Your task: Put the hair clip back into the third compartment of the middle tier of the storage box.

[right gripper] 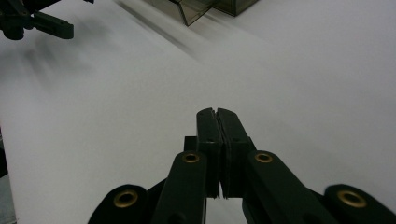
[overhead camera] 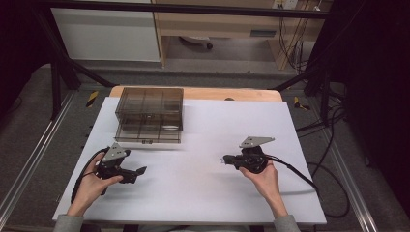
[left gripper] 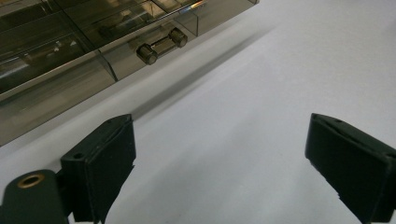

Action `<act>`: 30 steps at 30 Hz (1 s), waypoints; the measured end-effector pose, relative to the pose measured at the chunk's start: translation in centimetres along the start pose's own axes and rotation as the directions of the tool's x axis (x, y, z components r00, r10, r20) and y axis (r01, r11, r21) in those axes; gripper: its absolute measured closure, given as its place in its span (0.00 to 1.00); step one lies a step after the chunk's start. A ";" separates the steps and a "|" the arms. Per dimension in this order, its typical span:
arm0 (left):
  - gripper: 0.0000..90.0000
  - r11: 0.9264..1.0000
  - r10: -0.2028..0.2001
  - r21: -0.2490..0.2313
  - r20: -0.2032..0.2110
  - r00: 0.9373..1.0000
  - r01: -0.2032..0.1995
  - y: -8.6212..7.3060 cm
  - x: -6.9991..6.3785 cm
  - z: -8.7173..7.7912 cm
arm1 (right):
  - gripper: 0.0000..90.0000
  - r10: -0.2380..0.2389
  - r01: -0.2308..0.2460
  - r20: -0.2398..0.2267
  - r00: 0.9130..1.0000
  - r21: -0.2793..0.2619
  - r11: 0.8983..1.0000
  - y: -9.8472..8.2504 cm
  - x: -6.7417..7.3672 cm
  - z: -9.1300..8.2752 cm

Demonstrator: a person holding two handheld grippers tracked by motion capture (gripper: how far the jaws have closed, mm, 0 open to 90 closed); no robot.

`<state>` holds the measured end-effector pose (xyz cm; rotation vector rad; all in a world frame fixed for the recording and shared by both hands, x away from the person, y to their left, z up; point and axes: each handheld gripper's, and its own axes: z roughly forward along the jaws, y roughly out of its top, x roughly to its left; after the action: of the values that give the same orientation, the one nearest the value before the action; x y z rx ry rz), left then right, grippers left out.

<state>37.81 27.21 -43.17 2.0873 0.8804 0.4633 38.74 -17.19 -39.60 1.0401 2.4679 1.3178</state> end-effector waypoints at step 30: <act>0.09 1.000 -0.004 -0.002 0.003 1.000 0.004 0.0 0.0 0.0 | 0.99 -0.042 0.042 -0.001 0.999 -0.051 0.998 4.4 1.0 2.5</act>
<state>37.80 27.23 -43.17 2.0839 0.8821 0.4587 41.35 -13.25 -37.50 0.9702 2.4298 1.3623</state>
